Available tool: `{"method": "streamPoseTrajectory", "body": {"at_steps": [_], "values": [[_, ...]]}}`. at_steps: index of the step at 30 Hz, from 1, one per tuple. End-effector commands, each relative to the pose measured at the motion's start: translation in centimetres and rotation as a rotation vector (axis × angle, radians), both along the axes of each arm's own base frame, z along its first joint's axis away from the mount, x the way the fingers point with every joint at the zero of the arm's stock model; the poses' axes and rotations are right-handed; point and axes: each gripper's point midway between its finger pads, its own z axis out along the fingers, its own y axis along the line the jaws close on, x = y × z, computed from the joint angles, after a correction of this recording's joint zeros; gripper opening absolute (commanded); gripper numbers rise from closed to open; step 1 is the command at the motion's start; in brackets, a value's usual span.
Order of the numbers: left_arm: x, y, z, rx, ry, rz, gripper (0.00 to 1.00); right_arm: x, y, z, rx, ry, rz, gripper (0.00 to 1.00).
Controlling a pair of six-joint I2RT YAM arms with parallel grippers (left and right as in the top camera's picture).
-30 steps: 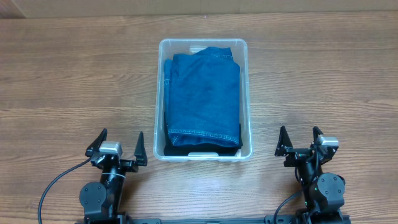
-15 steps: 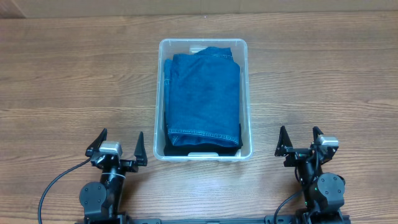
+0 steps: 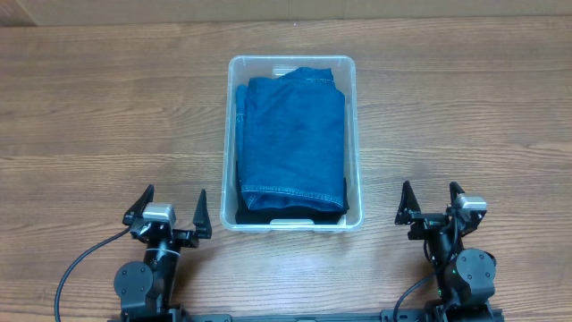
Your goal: Pack container
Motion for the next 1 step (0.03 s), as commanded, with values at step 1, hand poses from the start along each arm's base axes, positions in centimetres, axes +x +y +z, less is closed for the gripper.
{"method": "streamPoseTrajectory", "body": {"at_steps": [1], "values": [[-0.02, 0.04, 0.07, 0.020, -0.009, 0.003, 1.00, -0.03, -0.20, 0.69, -0.001, -0.018, -0.008, 1.00]]}}
